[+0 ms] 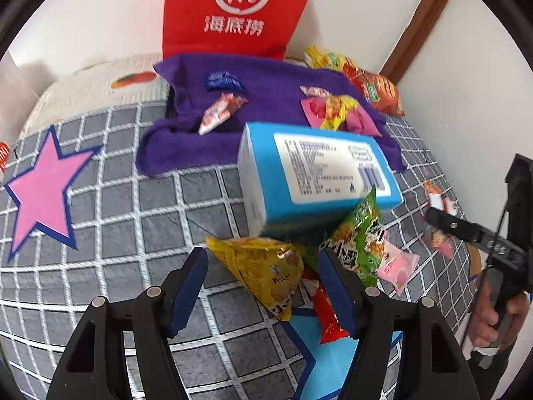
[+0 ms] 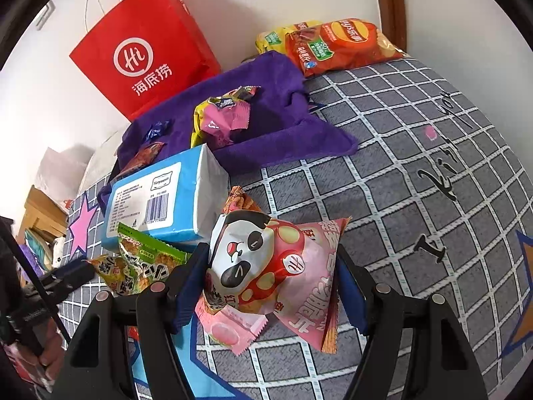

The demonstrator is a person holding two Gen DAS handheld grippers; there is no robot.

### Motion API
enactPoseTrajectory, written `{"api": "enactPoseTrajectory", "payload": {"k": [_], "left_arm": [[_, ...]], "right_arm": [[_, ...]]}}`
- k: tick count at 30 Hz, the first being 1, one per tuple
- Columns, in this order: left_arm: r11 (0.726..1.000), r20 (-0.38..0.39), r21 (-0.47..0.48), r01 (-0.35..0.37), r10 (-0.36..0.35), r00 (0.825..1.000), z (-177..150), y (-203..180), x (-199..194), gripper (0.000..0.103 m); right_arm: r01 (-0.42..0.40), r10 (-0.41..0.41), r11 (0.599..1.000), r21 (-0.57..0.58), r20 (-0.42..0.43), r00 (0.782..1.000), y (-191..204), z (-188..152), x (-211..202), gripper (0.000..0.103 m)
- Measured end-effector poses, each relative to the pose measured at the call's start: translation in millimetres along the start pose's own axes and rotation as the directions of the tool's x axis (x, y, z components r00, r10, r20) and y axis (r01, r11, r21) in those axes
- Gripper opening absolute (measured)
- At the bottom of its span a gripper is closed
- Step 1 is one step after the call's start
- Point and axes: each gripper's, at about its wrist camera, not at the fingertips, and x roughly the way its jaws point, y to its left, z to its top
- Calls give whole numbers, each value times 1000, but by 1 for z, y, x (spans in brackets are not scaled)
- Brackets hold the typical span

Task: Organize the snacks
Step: 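Grasp the yellow triangle bag with the left tool while the right tool lifts the panda bag, then carry the panda bag and yellow triangle bag up over the purple towel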

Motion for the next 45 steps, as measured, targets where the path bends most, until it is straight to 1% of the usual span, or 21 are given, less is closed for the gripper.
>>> {"api": "enactPoseTrajectory", "payload": {"k": [4,7,10,14,16,17,20,26,33,37,40,45], "left_arm": [[1000,-32,-19,21,-22,999,-6,-2,17,65],[1000,-38,-6,-7,7,999,-7,-5,26,65],[1000,-38,6,-28,28,999,-7,-5,30,62],[1000,-37,13,-24,24,999,-7,-4,33,61],[1000,-34,20,-24,24,999,-7,-4,33,58],[999,-33,26,-33,34,999,-7,-4,32,51],[999,-27,35,-20,21,999,-7,-2,30,50],[999,18,38,-13,13,1000,-6,3,8,50],[998,99,51,-43,38,994,4,8,-34,50],[995,152,58,-77,67,986,17,7,-57,50],[994,191,64,-94,80,978,29,6,-72,50],[991,232,57,-118,101,967,47,7,-88,50]], "right_arm": [[7,-7,1000,-12,2,1000,-3,-3,-11,71],[29,-29,999,-24,18,999,-3,-4,-18,71],[28,-28,999,-15,23,999,-5,-6,-22,71],[35,-35,999,-15,16,999,-5,-7,-19,71],[38,-38,999,-18,7,999,-3,-7,-16,71],[39,-39,999,-20,5,999,-2,-7,-14,71],[44,-44,999,-31,5,999,2,-6,-14,71],[43,-42,998,-55,23,999,13,-5,-22,71],[34,-26,994,-102,76,997,32,1,-46,71],[53,-34,987,-154,123,992,49,11,-63,71],[49,-21,983,-179,154,988,60,18,-74,71],[40,-2,979,-200,188,982,72,34,-87,71]]}}
